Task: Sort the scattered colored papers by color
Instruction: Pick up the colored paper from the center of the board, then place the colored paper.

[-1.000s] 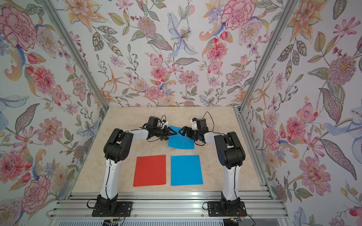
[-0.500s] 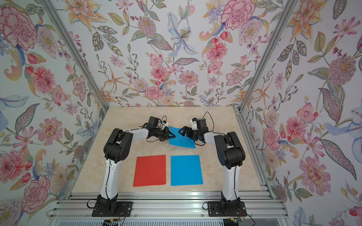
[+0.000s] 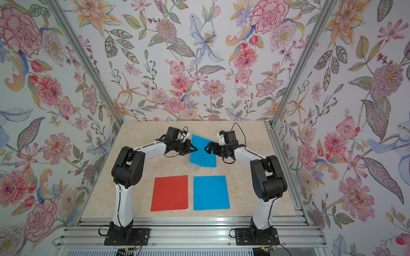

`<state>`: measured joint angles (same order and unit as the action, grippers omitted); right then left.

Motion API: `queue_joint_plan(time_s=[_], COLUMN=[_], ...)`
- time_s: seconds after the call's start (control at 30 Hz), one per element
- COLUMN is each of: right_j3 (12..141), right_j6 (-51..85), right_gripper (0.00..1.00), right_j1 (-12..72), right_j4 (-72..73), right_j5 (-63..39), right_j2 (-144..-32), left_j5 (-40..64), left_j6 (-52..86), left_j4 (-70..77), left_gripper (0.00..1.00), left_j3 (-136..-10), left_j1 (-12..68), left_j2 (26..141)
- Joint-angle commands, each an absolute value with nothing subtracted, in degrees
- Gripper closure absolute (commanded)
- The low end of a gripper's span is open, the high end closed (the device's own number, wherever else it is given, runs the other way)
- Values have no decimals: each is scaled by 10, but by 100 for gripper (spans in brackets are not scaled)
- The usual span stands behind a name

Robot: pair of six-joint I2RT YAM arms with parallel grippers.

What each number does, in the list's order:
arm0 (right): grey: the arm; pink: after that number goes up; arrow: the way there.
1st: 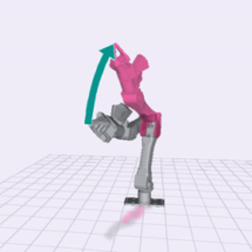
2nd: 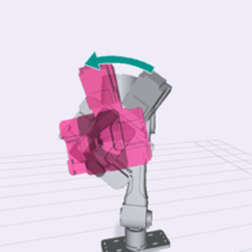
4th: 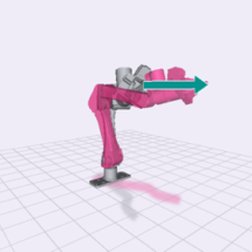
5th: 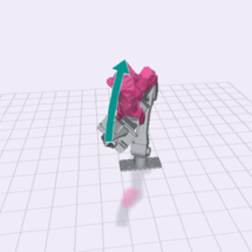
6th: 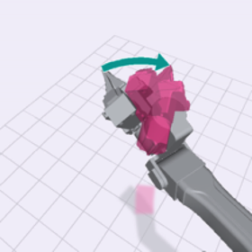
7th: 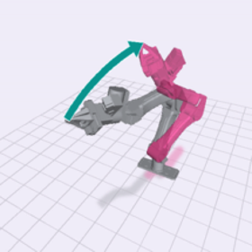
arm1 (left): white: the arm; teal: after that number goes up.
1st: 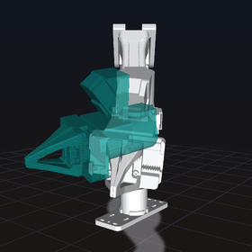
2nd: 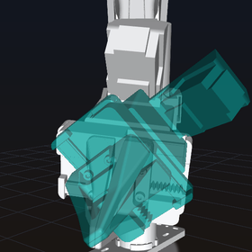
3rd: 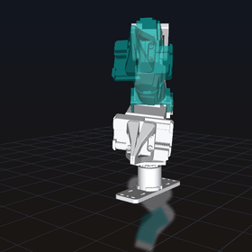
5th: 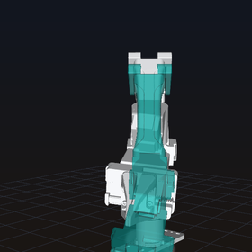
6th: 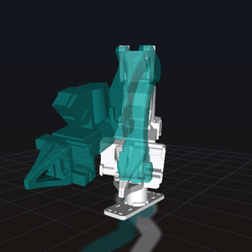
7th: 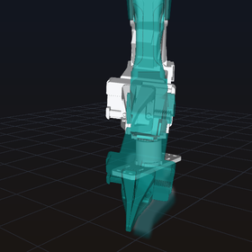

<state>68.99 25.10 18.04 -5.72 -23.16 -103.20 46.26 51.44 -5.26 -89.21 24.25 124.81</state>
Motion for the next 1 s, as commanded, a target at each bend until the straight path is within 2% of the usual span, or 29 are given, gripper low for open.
queue_joint_plan(time_s=[0.0, 0.17, 0.43, 0.6, 0.97], right_j3=[685, 617, 512, 494, 464], right_j6=[209, 215, 236, 236, 242], right_gripper=[0, 0, 0, 0, 0], right_j1=[166, 149, 123, 119, 118], right_j4=[-141, -183, -204, -214, -191], right_j5=[-168, -122, -114, -119, -149], right_j2=[-918, -794, -652, -620, -617], left_j5=[383, 315, 227, 186, 110], left_j6=[503, 533, 579, 598, 642], left_j4=[-55, -35, 3, 12, 12], left_gripper=[100, 100, 100, 100, 100], left_j3=[-885, -870, -807, -754, -667], left_j1=[298, 378, 479, 525, 603], left_j2=[1192, 1137, 1038, 1007, 1038])
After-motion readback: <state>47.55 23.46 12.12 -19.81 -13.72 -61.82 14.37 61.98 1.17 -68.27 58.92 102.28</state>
